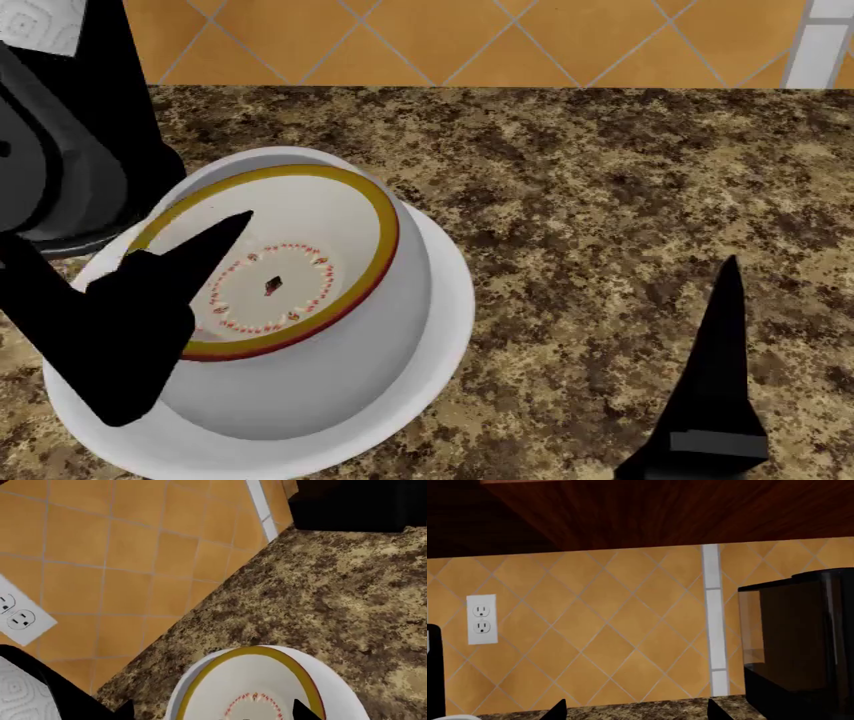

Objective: Stack the bowls from largest to smallest.

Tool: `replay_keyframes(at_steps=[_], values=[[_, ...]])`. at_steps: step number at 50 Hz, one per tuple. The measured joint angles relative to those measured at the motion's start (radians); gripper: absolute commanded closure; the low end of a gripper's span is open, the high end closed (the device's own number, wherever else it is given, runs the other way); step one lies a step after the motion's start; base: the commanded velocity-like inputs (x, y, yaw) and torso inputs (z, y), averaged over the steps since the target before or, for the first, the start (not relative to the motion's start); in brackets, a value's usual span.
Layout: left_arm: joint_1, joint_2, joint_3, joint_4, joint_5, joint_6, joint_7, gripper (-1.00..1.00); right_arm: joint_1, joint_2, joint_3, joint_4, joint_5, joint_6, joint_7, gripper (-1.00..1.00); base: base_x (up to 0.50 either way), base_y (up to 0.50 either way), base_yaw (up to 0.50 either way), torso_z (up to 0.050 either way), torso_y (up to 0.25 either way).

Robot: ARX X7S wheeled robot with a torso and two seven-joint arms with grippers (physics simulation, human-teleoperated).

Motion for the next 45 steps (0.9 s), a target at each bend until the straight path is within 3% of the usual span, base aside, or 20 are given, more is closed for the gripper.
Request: replay_keyframes(at_steps=[6,13,22,28,33,38,45], values=[[0.025,-0.084,-0.058,0.042,-0.04,0.076,-0.027,-1.0,0.0,0.006,0.001,-0.001,0.002,-0.005,-0.001,-1.0,0.0,0.0,0.0,0.0,0.0],[0.19,-0.263,-0.208,0.176,-0.034,0.26,-0.031,-1.0,-0.001,0.019,0.004,-0.005,0.005,-0.014,-0.003,-1.0,0.0,0.0,0.0,0.0,0.0],[0.683,-0.488,-0.414,0.422,0.193,0.618,-0.02,-1.0,-0.001,0.025,0.005,-0.008,0.007,-0.016,-0.008,-1.0,0.0,0.0,0.0,0.0,0.0],[1.159,-0.557,-0.536,0.485,0.479,0.892,0.01,-1.0,-0.005,0.02,0.002,-0.004,0.011,-0.018,-0.014,-1.0,0.0,0.0,0.0,0.0,0.0],[1.464,-0.597,-0.615,0.496,0.653,1.053,0.033,-1.0,-0.006,0.007,0.001,-0.001,0.015,-0.014,-0.016,-1.0,0.0,0.0,0.0,0.0,0.0],[1.676,-0.628,-0.683,0.491,0.766,1.164,0.043,-1.0,-0.007,-0.012,0.0,0.001,0.016,0.0,-0.013,-1.0,0.0,0.0,0.0,0.0,0.0],[1.837,-0.648,-0.724,0.482,0.868,1.232,0.051,-1.0,-0.006,-0.025,0.0,-0.003,0.019,0.015,-0.011,-1.0,0.0,0.0,0.0,0.0,0.0]])
